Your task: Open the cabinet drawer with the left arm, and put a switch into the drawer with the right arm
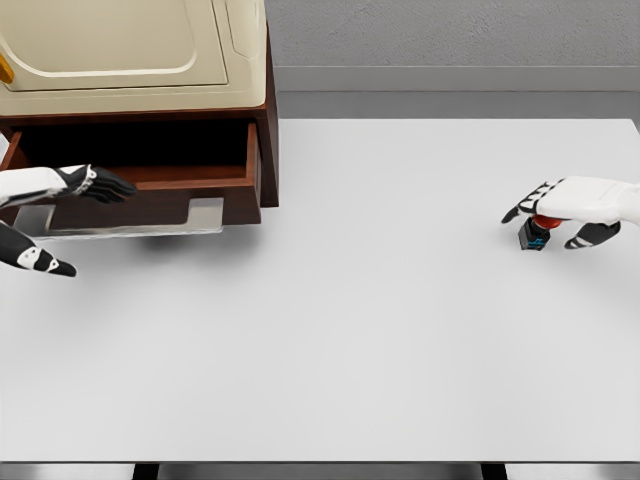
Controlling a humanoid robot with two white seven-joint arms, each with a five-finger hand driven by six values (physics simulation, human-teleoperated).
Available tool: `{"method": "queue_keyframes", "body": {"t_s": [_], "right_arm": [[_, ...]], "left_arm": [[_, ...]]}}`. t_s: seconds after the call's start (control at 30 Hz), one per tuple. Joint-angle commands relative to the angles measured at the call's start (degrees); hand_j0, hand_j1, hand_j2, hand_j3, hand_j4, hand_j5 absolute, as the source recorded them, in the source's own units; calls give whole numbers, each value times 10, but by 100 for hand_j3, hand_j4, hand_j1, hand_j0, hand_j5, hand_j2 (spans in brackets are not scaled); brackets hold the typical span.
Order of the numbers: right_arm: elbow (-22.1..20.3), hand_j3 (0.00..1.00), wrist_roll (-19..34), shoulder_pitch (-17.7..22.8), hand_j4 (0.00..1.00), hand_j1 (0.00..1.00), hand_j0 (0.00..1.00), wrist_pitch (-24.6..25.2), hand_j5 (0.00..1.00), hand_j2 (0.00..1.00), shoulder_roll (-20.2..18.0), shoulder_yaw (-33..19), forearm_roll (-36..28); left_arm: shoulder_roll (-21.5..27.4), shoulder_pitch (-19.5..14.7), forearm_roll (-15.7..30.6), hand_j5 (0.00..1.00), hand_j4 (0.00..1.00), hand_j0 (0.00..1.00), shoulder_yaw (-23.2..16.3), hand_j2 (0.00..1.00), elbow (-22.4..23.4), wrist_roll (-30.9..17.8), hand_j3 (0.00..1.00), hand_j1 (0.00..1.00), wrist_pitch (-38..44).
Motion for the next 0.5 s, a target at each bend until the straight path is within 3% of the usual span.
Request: {"method": "queue_keyframes", "body": {"t_s": [0.0, 0.2, 0.33, 0.37, 0.47], "right_arm": [[2, 86, 0, 1, 86, 86, 86, 1, 86, 86, 0, 0, -2], [2, 84, 0, 0, 84, 84, 84, 1, 84, 84, 2, 0, -1], [2, 76, 0, 0, 76, 76, 76, 1, 76, 76, 3, 0, 2], [2, 71, 0, 0, 71, 71, 71, 1, 71, 71, 3, 0, 2], [2, 70, 0, 0, 70, 70, 70, 1, 70, 70, 3, 0, 1]], "left_arm": [[2, 0, 16, 95, 95, 95, 4, 95, -1, 4, 95, 95, -5], [27, -2, 18, 97, 97, 97, 4, 97, -2, 4, 97, 97, -56], [71, -11, 29, 100, 100, 100, 11, 100, -1, 4, 100, 100, -130], [83, -21, 28, 100, 100, 100, 12, 100, -1, 4, 100, 100, -146], [102, -40, 22, 100, 100, 100, 12, 100, -1, 4, 100, 100, -180]]}}
